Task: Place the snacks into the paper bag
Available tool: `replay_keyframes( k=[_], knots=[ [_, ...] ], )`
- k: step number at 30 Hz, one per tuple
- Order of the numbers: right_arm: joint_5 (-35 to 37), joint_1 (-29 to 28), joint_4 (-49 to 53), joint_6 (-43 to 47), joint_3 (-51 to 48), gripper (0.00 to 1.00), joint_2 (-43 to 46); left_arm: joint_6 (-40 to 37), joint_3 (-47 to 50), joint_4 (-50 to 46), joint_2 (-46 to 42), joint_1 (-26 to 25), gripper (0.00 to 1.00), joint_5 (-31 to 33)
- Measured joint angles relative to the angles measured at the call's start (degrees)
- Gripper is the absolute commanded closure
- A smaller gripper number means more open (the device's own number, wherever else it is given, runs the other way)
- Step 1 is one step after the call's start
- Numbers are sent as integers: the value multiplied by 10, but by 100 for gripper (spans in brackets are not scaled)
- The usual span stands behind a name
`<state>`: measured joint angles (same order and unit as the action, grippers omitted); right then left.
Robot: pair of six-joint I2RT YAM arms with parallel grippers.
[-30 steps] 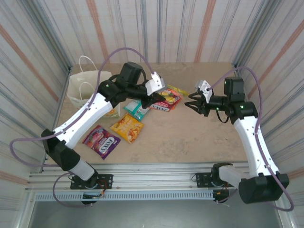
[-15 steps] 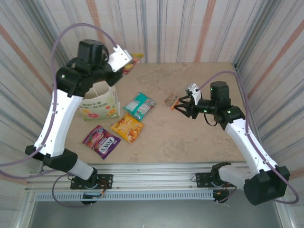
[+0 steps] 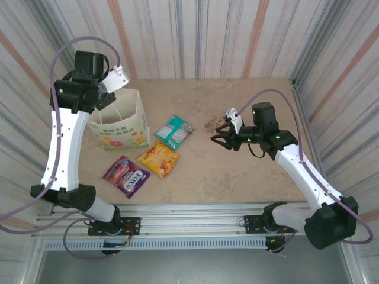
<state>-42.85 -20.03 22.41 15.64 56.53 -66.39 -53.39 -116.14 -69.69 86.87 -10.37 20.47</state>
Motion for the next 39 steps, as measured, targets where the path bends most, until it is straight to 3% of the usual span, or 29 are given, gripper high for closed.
replay_keyframes(
  k=[5, 14, 16, 18, 24, 39],
  knots=[
    [9, -7, 4, 5, 0, 51, -11, -59, 31, -9, 12, 31, 100, -8],
    [12, -13, 3, 14, 0, 52, -16, -103, 38, -8, 22, 33, 98, -70],
    [13, -14, 3, 14, 0, 52, -16, -107, 38, -8, 30, 33, 92, -76],
    [13, -14, 3, 14, 0, 52, -16, -111, 39, -7, 37, 33, 77, -80],
    [17, -14, 3, 14, 0, 51, -16, -113, 41, 2, 43, 30, 48, -77],
    [22, -19, -10, -38, 0, 48, -35, -49, -10, 44, 66, -48, 31, 41]
  ],
)
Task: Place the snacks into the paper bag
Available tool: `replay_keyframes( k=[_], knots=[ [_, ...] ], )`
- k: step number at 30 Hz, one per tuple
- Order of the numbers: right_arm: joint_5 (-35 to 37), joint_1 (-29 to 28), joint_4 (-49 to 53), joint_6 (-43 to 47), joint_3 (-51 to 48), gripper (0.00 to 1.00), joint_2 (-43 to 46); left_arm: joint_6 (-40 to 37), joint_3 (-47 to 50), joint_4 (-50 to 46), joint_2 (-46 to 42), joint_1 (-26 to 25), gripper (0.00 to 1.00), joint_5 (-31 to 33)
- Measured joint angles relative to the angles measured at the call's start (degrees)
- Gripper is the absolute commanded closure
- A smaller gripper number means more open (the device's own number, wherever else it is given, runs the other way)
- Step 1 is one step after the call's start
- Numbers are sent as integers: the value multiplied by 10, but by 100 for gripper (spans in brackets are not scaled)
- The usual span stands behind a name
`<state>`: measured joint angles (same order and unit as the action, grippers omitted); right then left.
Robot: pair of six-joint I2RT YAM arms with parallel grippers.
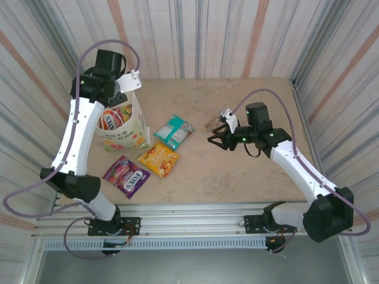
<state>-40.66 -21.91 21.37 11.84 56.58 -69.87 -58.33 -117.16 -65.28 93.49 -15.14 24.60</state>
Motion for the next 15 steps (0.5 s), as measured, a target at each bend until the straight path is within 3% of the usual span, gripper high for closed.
replay_keyframes(
  k=[7, 15],
  knots=[
    [6, 0, 0, -50, 2, 46, -10, 71, -63, -4, 29, -33, 29, 29],
    [49, 0, 3, -137, 33, 43, -61, 152, -101, -10, 34, -113, 29, -4]
  ],
)
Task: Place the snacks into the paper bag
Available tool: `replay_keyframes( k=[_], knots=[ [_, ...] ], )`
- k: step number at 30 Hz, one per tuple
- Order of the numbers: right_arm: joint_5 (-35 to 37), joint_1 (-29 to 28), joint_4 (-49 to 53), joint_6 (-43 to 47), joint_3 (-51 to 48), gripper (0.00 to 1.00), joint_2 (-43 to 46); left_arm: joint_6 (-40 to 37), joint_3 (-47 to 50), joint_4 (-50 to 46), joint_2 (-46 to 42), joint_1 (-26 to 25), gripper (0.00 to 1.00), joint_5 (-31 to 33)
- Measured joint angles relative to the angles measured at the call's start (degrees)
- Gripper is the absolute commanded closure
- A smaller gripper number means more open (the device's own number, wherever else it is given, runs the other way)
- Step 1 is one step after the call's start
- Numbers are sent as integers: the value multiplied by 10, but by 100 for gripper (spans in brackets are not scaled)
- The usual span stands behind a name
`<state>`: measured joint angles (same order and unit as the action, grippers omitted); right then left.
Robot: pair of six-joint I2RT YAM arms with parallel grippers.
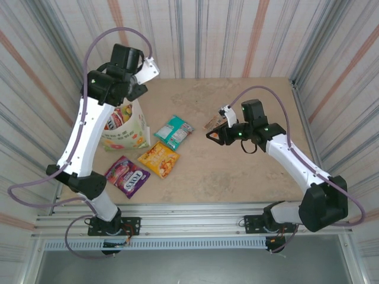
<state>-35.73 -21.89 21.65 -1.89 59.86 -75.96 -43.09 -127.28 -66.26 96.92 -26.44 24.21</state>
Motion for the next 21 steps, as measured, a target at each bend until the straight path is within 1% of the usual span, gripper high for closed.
replay_keyframes(
  k=[4, 8, 13, 17, 19, 21],
  knots=[
    [29, 10, 19, -66, 33, 43, -40, 47, 0, 0, 32, -42, 30, -24],
    [59, 42, 40, -151, 65, 46, -87, 104, 0, 0, 77, -76, 30, -61],
    [72, 87, 42, -243, 70, 48, -147, 174, 1, 7, 112, -113, 32, -117],
    [75, 104, 28, -289, 70, 49, -196, 217, 2, 28, 137, -143, 34, -142],
    [74, 110, 16, -307, 71, 49, -220, 243, 2, 42, 156, -154, 36, -158],
    [73, 116, 2, -321, 71, 49, -242, 271, 2, 56, 181, -160, 42, -174]
  ],
)
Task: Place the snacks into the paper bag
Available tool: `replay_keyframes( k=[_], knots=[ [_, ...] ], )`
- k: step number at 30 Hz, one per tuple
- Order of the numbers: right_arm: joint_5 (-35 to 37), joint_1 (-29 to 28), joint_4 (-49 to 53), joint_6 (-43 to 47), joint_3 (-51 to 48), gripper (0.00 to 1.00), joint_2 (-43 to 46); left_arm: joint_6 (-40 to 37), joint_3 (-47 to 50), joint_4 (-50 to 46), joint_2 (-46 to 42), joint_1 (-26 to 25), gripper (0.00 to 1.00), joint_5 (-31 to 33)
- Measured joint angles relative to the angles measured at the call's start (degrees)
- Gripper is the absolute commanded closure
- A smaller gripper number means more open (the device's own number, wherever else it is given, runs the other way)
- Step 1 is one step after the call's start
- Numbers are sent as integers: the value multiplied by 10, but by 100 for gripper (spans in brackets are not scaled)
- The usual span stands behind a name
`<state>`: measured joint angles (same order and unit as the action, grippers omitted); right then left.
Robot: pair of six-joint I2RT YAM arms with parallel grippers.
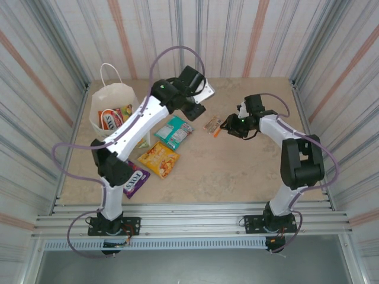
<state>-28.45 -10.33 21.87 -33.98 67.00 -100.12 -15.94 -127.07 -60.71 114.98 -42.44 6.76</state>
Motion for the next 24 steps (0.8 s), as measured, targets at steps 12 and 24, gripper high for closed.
replay_keyframes(
  k=[12, 24],
  knots=[
    [-24, 36, -63, -44, 41, 52, -103, 210, 0, 119, 149, 3, 46, -135],
    [-47, 42, -75, -50, 82, 54, -172, 403, 13, 224, 247, 66, 44, -209]
  ],
)
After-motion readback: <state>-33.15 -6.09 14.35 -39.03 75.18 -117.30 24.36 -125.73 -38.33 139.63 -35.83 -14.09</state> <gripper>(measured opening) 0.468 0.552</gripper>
